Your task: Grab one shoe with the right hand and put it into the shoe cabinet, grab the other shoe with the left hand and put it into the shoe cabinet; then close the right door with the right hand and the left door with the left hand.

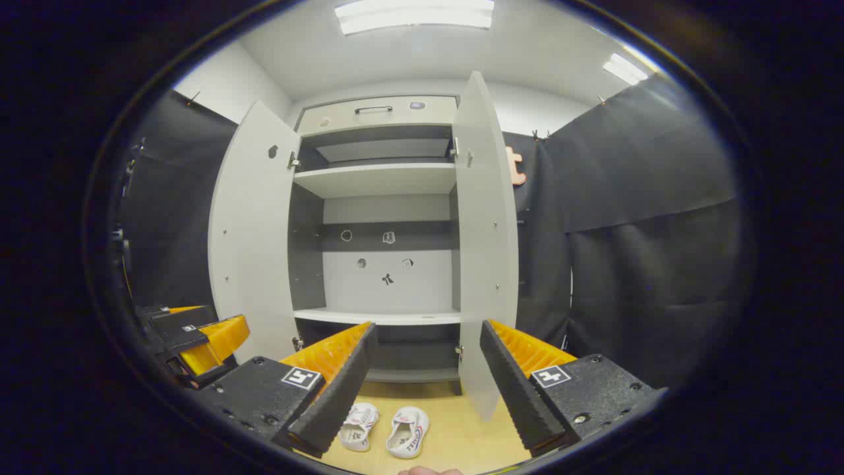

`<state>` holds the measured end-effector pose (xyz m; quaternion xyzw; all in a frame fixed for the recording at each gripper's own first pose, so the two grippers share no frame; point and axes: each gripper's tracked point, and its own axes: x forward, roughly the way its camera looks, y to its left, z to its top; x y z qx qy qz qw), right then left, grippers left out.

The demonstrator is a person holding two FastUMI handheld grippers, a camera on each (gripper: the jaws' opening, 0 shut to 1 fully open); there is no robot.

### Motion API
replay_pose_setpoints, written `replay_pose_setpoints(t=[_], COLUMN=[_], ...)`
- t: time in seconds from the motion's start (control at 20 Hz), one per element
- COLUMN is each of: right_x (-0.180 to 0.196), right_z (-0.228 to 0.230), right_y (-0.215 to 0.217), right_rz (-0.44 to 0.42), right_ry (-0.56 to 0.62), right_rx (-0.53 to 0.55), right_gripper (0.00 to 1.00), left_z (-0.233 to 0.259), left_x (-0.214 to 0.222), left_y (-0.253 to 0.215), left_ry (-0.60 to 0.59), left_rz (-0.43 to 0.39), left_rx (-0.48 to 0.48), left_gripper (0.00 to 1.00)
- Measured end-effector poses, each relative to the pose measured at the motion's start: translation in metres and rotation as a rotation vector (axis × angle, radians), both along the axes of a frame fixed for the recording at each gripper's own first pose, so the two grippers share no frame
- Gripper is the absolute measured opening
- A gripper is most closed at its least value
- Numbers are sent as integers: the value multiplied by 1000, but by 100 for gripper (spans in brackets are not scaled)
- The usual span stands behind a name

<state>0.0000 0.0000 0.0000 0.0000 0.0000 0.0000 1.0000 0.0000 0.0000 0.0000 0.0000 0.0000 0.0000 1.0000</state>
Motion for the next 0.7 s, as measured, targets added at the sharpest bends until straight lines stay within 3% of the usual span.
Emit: replay_pose_setpoints(t=[0.7], right_x=[-1], right_z=[-4], right_y=[6], right_rz=[-19], right_ry=[-10], right_rx=[3], right_gripper=[100], left_z=[5], left_x=[1], left_y=[2], left_ry=[-26], left_rz=[-23], left_rx=[22], left_gripper=[95])
